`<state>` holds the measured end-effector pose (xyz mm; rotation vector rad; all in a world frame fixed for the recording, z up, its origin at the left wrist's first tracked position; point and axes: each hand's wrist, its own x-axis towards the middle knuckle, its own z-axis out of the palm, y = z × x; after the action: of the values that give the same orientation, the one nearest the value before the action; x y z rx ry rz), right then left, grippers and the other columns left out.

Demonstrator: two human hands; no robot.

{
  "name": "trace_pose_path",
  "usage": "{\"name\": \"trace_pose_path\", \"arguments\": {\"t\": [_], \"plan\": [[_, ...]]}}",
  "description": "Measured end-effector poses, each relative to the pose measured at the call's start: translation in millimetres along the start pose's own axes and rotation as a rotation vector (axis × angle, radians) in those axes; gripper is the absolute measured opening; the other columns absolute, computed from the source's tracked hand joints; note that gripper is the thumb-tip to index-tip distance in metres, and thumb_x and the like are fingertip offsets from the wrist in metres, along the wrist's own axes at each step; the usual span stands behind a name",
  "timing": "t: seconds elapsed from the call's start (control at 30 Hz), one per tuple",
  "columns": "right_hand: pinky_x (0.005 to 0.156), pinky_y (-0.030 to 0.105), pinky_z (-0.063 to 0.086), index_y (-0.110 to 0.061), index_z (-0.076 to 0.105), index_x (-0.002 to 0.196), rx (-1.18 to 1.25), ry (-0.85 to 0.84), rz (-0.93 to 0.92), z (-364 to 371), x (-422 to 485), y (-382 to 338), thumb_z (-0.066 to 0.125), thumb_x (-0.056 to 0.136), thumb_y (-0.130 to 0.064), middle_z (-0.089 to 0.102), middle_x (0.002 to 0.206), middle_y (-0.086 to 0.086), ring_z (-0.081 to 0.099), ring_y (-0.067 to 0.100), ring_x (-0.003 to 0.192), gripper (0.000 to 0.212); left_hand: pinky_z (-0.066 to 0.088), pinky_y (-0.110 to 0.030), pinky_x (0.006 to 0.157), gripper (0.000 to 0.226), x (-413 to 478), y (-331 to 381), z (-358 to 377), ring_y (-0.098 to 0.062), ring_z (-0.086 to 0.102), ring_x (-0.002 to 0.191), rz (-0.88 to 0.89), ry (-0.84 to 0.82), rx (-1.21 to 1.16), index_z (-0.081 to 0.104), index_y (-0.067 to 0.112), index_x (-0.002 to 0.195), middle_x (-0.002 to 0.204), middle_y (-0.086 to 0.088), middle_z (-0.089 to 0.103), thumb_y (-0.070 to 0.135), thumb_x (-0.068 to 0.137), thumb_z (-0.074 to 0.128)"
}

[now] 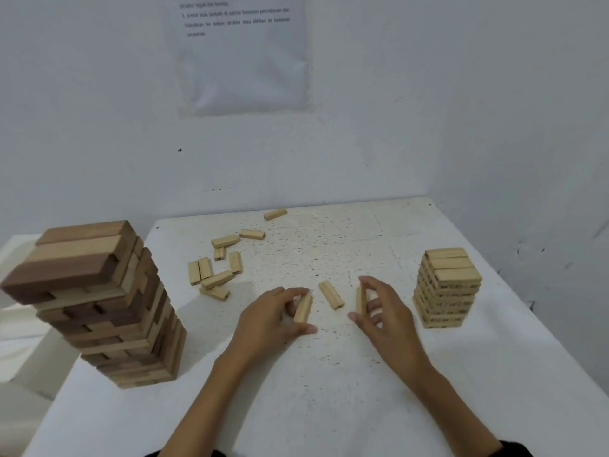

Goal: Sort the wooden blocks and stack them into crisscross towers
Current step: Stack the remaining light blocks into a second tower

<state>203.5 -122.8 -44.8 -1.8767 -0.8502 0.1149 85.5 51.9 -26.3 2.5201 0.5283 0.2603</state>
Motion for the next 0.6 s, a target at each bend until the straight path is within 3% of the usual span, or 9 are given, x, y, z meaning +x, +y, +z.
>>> {"name": "trace_pose_path", "arguments": {"t": [0.13, 0.23, 0.37, 0.47, 0.53, 0.6], "plan": [[0.094, 0.029, 0.031, -0.023, 0.040, 0.137, -0.315, -0.070, -0.010, 4.5, 15.2, 1.7, 0.063, 0.088, -0.026, 0.051, 0.128, -0.004, 0.045, 0.015, 0.117, 0.055, 0.032, -0.018, 0.062, 0.060, 11.5, 2.0, 5.5, -0.001, 0.045, 0.081, -0.002, 0.092, 0.007, 0.057, 0.035, 0.114, 0.088, 0.014, 0.053, 0.060, 0.063, 0.076], [0.101, 0.033, 0.025, -0.023, 0.040, 0.138, -0.301, -0.063, 0.023, 8.5, 23.9, 6.1, 0.059, 0.090, -0.028, 0.052, 0.133, -0.004, 0.043, 0.015, 0.125, 0.051, 0.034, -0.018, 0.069, 0.063, 21.6, 1.8, 14.0, -0.004, 0.043, 0.091, 0.024, 0.142, 0.021, 0.058, 0.032, 0.111, 0.097, 0.014, 0.049, 0.065, 0.060, 0.074], [0.097, 0.027, 0.020, -0.024, 0.052, 0.129, -0.391, 0.023, 0.022, 9.4, 20.8, 11.5, 0.054, 0.092, -0.039, 0.055, 0.131, -0.006, 0.043, 0.014, 0.125, 0.041, 0.033, -0.026, 0.084, 0.067, 31.8, 2.6, 22.6, -0.007, 0.036, 0.105, 0.043, 0.176, -0.031, 0.057, 0.031, 0.119, 0.111, 0.011, 0.041, 0.063, 0.062, 0.075], [0.092, 0.026, 0.018, -0.027, 0.055, 0.127, -0.502, 0.002, 0.008, 6.1, 17.4, 13.0, 0.034, 0.084, -0.062, 0.052, 0.133, -0.008, 0.040, 0.016, 0.123, 0.060, 0.027, -0.024, 0.083, 0.063, 36.8, 3.2, 27.4, -0.007, 0.036, 0.105, 0.083, 0.131, -0.038, 0.059, 0.032, 0.119, 0.109, 0.014, 0.042, 0.063, 0.066, 0.073], [0.092, 0.026, 0.018, -0.028, 0.051, 0.132, -0.528, -0.029, -0.006, 3.3, 16.9, 15.3, 0.040, 0.087, -0.058, 0.048, 0.136, -0.009, 0.037, 0.016, 0.124, 0.055, 0.025, -0.024, 0.083, 0.060, 37.3, 3.7, 27.0, -0.006, 0.035, 0.104, 0.104, 0.103, -0.035, 0.058, 0.032, 0.120, 0.108, 0.014, 0.044, 0.062, 0.069, 0.070], [0.091, 0.027, 0.019, -0.026, 0.048, 0.135, -0.538, -0.047, -0.006, 2.0, 14.0, 17.1, 0.052, 0.092, -0.042, 0.048, 0.135, -0.007, 0.036, 0.017, 0.124, 0.046, 0.024, -0.023, 0.083, 0.057, 36.0, 3.1, 24.2, -0.005, 0.035, 0.104, 0.121, 0.066, -0.039, 0.057, 0.032, 0.122, 0.110, 0.013, 0.045, 0.058, 0.073, 0.070]]}}
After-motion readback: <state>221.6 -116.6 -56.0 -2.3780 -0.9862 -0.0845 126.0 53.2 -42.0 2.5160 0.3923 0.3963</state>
